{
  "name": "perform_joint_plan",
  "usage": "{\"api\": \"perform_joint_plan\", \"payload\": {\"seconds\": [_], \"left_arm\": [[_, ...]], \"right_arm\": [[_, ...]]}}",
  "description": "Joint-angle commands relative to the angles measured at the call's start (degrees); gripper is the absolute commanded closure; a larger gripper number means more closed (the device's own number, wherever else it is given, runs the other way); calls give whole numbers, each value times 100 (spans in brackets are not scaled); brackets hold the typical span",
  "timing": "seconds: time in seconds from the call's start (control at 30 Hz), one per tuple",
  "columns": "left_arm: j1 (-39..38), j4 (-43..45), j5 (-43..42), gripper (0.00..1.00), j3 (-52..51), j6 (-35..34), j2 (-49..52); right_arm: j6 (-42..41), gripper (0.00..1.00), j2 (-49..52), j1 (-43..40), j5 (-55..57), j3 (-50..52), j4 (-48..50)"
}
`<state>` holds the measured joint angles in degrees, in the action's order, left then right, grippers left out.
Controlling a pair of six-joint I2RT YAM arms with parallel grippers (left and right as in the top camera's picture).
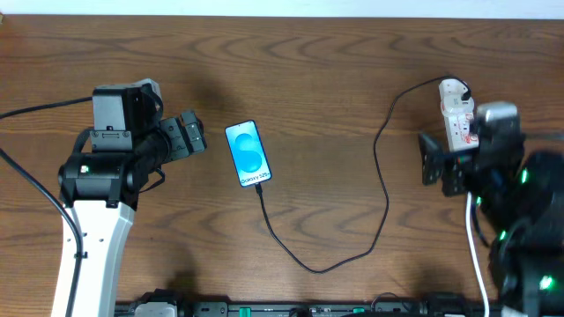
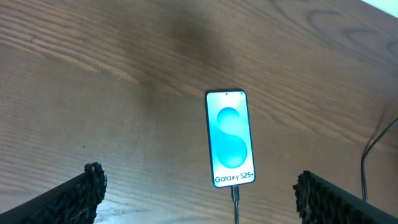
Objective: Plug charger to phone and switch on socket
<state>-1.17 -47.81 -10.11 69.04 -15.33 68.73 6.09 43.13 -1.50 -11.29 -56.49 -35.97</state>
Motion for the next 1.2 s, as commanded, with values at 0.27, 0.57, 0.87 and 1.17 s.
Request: {"api": "perform_joint_plan", "payload": {"seconds": [0.27, 0.57, 0.87, 1.17], "left_arm": [[24, -15, 72, 1, 20, 9, -24], [24, -15, 74, 1, 20, 9, -24], [24, -15, 72, 1, 20, 9, -24], [24, -15, 74, 1, 20, 9, -24]], "right_arm": [[42, 1, -2872, 52, 496, 3484, 2162], [-138, 1, -4284, 52, 461, 5134, 2813], [-133, 1, -4286, 59, 452, 5486, 2922], [-133, 1, -4286, 59, 452, 5521, 3014]]}}
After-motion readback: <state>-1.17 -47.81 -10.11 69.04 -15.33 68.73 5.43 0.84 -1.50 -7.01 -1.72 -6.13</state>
